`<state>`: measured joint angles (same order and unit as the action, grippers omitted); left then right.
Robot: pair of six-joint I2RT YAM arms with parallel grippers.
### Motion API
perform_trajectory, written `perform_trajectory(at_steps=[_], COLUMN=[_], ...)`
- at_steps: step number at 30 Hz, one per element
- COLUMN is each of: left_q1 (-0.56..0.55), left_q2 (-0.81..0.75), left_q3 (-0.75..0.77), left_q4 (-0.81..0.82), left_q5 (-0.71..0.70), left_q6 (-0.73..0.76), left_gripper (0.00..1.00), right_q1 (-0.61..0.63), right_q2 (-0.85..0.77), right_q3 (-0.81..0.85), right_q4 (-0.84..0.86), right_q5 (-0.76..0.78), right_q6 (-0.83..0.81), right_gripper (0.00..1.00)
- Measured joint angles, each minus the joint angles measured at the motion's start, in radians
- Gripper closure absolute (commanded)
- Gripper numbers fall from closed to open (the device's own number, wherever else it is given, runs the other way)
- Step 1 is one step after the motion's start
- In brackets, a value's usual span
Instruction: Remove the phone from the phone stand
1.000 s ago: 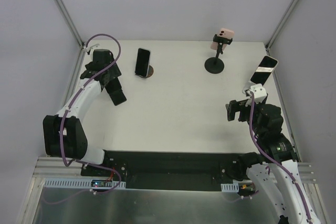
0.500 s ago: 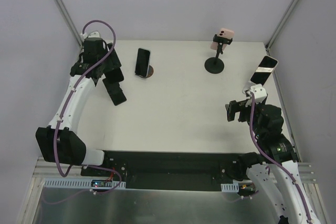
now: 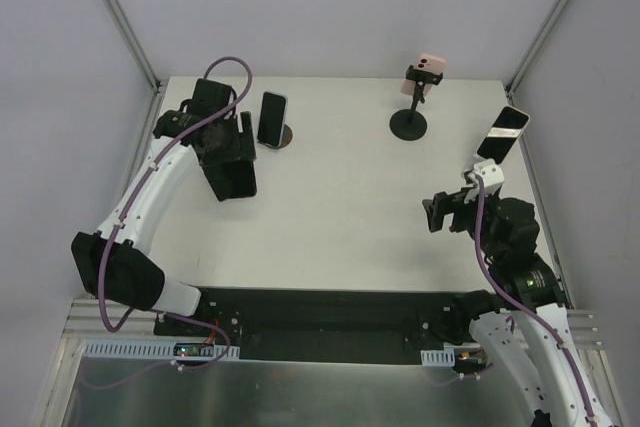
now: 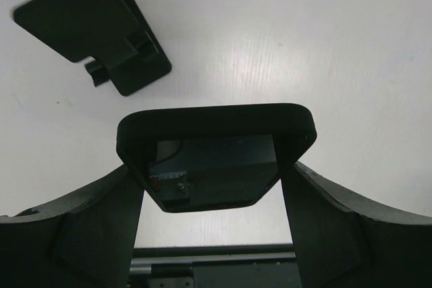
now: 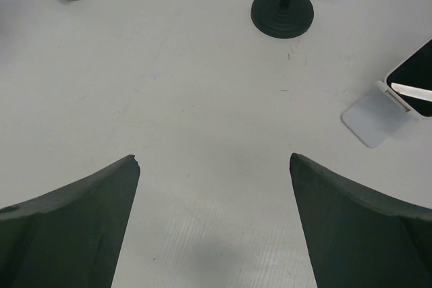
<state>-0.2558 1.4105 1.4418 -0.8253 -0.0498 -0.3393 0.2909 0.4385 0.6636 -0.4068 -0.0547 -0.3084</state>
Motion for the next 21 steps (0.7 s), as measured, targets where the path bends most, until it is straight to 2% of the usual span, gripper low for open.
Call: perform_trajectory(at_steps=[8, 21], left_q1=[-0.092, -0.117], left_q2=[0.055, 0.218], left_q3=[-0.029, -0.165], left_q4=[-0.076, -0.034], left_q5=[0.090, 0.126], left_q6=[-0.026, -0.059], left_gripper=[1.00, 1.00], right_q1=[0.001, 0.002], right_q2=[0.011, 0.010], right_q3=[0.000, 0.000], right_q4=[0.011, 0.013], right_q5=[-0.026, -0.038], right_q6=[0.022, 0.039], right_gripper=[0.04, 0.04])
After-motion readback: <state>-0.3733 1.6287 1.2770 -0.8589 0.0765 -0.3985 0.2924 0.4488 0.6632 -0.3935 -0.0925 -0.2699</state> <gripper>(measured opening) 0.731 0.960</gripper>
